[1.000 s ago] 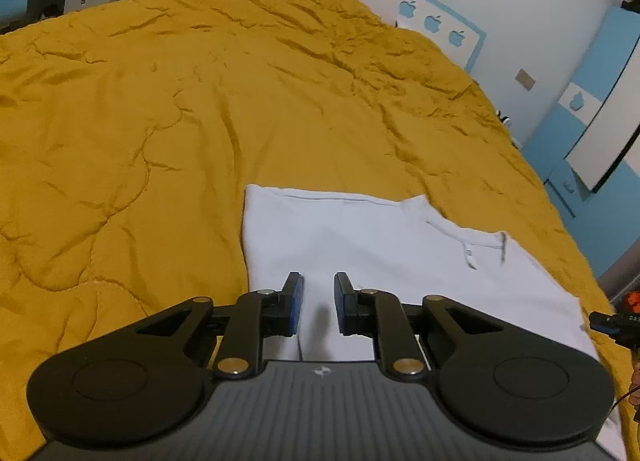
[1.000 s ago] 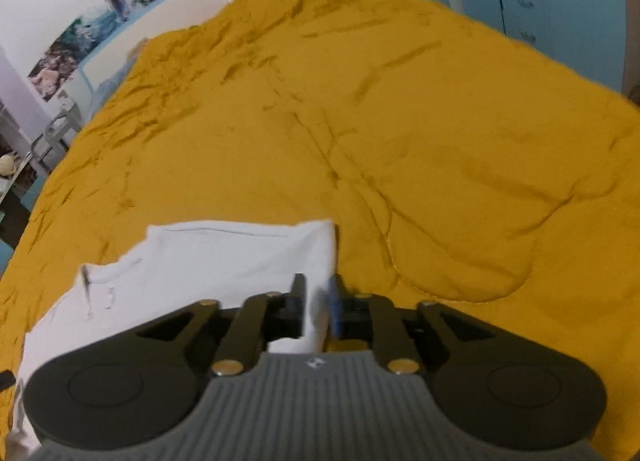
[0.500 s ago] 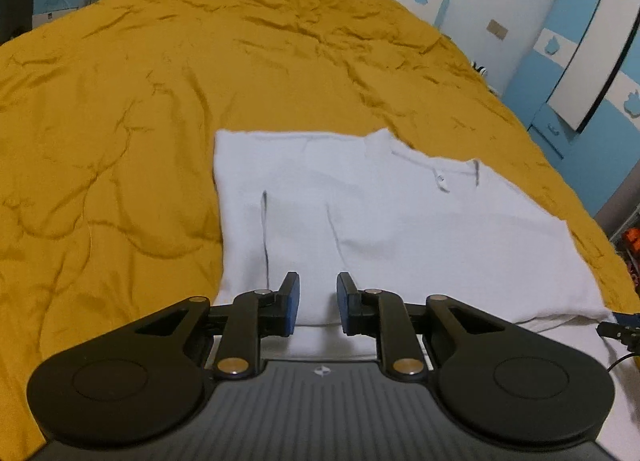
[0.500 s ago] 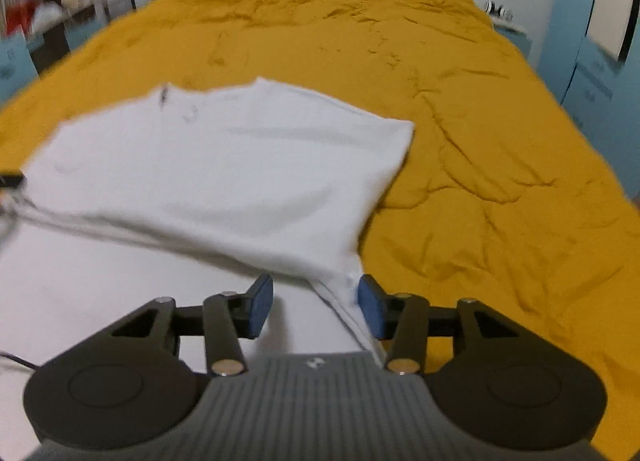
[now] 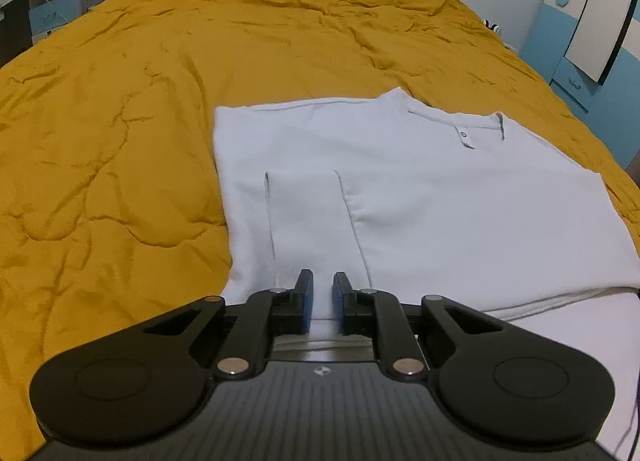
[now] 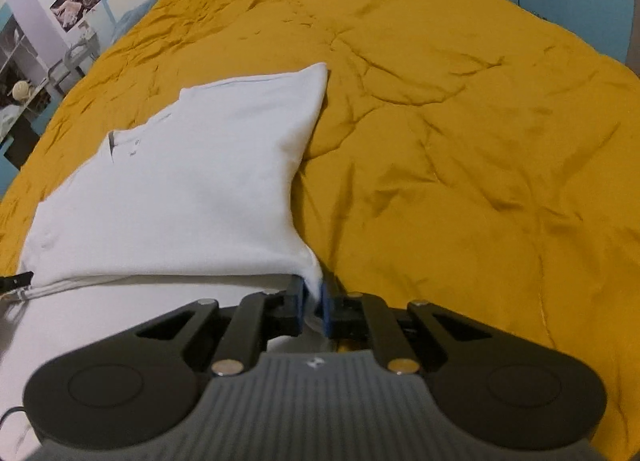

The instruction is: Fold small clothes

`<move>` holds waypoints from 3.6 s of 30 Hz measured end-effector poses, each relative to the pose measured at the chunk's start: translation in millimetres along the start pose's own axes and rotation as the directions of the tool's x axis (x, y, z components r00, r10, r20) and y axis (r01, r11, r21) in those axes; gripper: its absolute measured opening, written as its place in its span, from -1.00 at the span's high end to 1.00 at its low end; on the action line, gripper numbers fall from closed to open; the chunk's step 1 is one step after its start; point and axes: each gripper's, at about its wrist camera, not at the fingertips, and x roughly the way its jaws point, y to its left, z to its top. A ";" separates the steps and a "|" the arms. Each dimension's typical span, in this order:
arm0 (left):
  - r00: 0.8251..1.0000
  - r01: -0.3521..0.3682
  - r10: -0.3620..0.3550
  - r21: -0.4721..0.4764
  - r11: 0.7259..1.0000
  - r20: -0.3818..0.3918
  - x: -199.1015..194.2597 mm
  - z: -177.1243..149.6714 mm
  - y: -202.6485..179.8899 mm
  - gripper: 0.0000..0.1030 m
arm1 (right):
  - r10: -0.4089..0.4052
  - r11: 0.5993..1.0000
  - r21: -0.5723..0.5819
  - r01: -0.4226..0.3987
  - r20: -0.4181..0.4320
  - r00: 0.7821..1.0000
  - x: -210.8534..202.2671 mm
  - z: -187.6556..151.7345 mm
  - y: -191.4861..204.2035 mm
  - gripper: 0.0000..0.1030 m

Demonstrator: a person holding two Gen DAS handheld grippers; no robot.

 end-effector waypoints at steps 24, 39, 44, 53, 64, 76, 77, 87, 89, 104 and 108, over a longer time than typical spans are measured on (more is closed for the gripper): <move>0.988 0.148 -0.151 0.483 0.863 -0.034 -176.2 -89.2 -63.1 0.24 | 0.102 0.853 -0.516 -0.079 0.017 0.995 -189.1 -71.1 89.9 0.48; 0.979 0.202 -0.098 0.745 0.636 -0.181 -222.4 -203.0 -71.4 -0.20 | 0.010 0.606 -0.787 -0.117 -0.140 0.990 -223.0 -203.8 104.2 0.11; 0.994 0.087 0.005 0.831 0.549 -0.107 -217.0 -240.8 -79.4 -0.20 | -0.044 0.501 -0.861 -0.084 -0.122 0.992 -216.0 -234.7 105.9 -0.32; 0.992 -0.076 0.122 0.942 0.327 0.037 -197.8 -286.0 -86.5 -0.50 | -0.098 0.383 -0.922 -0.057 -0.102 0.990 -200.1 -257.4 101.9 -0.34; 0.993 -0.114 0.082 0.860 0.498 0.084 -203.9 -271.3 -78.6 0.53 | -0.160 0.167 -0.986 0.024 -0.003 0.987 -189.9 -286.7 99.6 0.14; 0.980 -0.159 0.011 0.741 0.652 0.201 -263.9 -212.4 -80.9 0.89 | -0.060 0.215 -0.967 0.138 0.128 0.990 -258.6 -238.9 112.1 1.00; 0.975 -0.174 0.010 0.733 0.658 0.223 -268.0 -204.2 -82.3 0.89 | -0.048 0.226 -0.960 0.164 0.157 0.986 -265.9 -229.5 114.2 1.00; 0.903 -0.346 0.030 0.684 0.643 0.429 -268.0 -99.4 -97.6 0.90 | 0.028 0.259 -0.861 0.437 0.459 0.888 -289.1 -123.3 143.2 1.00; 0.888 -0.369 0.031 0.670 0.645 0.460 -261.7 -75.1 -100.2 0.90 | 0.031 0.272 -0.835 0.478 0.504 0.863 -284.2 -97.4 149.2 1.00; 0.890 -0.394 0.089 0.659 0.640 0.446 -144.5 73.5 -100.8 0.90 | 0.023 0.323 -0.803 0.501 0.536 0.844 -174.0 90.3 182.4 1.00; 0.914 -0.359 0.104 0.659 0.661 0.393 -92.1 90.7 -92.7 0.90 | -0.001 0.337 -0.824 0.454 0.483 0.876 -106.5 127.6 183.6 1.00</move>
